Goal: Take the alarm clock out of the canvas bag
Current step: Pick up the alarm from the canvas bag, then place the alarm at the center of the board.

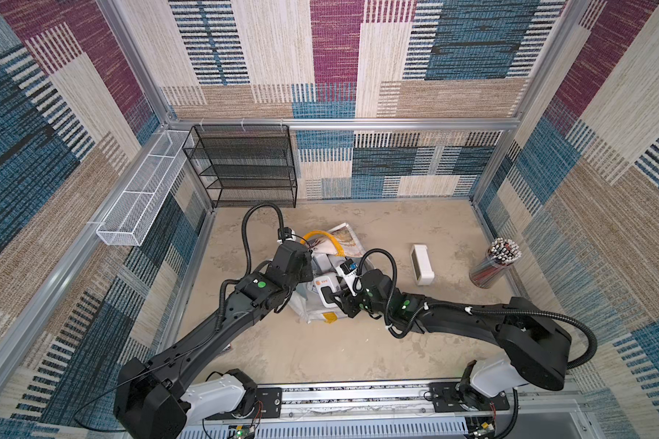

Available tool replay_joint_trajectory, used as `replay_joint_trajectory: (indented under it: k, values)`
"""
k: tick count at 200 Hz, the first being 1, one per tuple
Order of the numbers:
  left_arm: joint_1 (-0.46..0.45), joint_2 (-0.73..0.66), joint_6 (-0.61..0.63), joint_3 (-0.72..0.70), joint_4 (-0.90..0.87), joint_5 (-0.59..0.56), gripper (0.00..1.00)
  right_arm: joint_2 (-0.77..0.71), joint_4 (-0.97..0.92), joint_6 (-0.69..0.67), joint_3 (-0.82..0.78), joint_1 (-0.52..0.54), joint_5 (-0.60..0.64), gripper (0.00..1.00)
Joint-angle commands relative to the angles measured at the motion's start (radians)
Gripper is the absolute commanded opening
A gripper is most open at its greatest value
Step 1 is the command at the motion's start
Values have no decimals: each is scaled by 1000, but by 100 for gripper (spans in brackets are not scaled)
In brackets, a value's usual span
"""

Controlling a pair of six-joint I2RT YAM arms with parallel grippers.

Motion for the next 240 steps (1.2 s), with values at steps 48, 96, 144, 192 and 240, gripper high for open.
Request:
replay_joint_trajectory:
  k: [48,96,144,192,240]
  values:
    - [2,-9,-19,-7,-36,-38,0,-114,104,-20,-85,3,39,32]
    - [2,-12,-19,-8,-38,-42,0,-184,110,-30,-139,3,70,32]
    - [2,-10,-16,-8,-43,-47,0,-282,154,-21,-223,2,100,32]
    - [2,-11,-14,-5,-43,-46,0,-401,125,-2,-297,-16,157,33]
    - [2,-10,-14,-7,-47,-48,0,-561,90,42,-380,-132,143,33]
